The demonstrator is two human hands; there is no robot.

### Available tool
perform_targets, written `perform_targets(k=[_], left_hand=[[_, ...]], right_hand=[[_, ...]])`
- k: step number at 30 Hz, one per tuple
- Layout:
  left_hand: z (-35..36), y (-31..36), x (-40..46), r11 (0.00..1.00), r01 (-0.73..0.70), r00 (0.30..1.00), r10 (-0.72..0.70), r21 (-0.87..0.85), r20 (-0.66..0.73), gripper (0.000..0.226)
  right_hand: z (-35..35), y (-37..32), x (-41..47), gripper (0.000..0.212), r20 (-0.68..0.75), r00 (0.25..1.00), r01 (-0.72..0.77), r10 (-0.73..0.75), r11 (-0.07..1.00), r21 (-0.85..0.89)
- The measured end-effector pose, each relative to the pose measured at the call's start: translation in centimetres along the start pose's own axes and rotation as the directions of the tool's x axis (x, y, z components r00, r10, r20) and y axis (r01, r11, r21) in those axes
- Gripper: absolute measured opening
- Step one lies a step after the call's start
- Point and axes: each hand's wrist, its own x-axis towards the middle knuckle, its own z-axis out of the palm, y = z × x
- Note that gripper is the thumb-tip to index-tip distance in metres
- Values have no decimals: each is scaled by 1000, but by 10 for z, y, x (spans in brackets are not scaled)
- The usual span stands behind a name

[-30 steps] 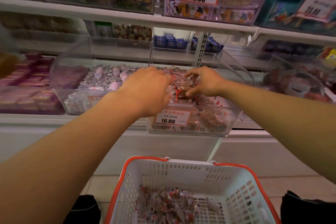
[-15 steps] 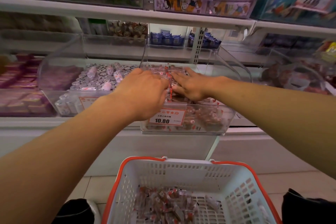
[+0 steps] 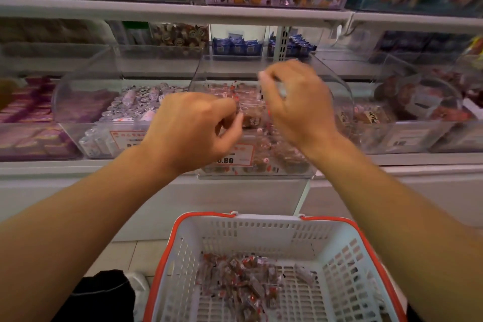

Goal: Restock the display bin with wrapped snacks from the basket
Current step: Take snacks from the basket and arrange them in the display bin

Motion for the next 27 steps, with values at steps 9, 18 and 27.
perform_targets(k=[9, 18, 27], left_hand=[[134, 59, -144, 948, 281, 336, -244, 151, 910, 42], [249, 107, -298, 305, 878, -188, -492, 370, 850, 107], [296, 120, -305, 99, 920, -258, -576, 380, 776, 92]], right_hand=[[42, 34, -298, 22, 608, 265, -846, 748, 483, -226], [72, 87, -422, 125, 522, -285, -874, 804, 6, -486], [139, 40, -417, 124, 663, -133, -795, 737, 320, -515]])
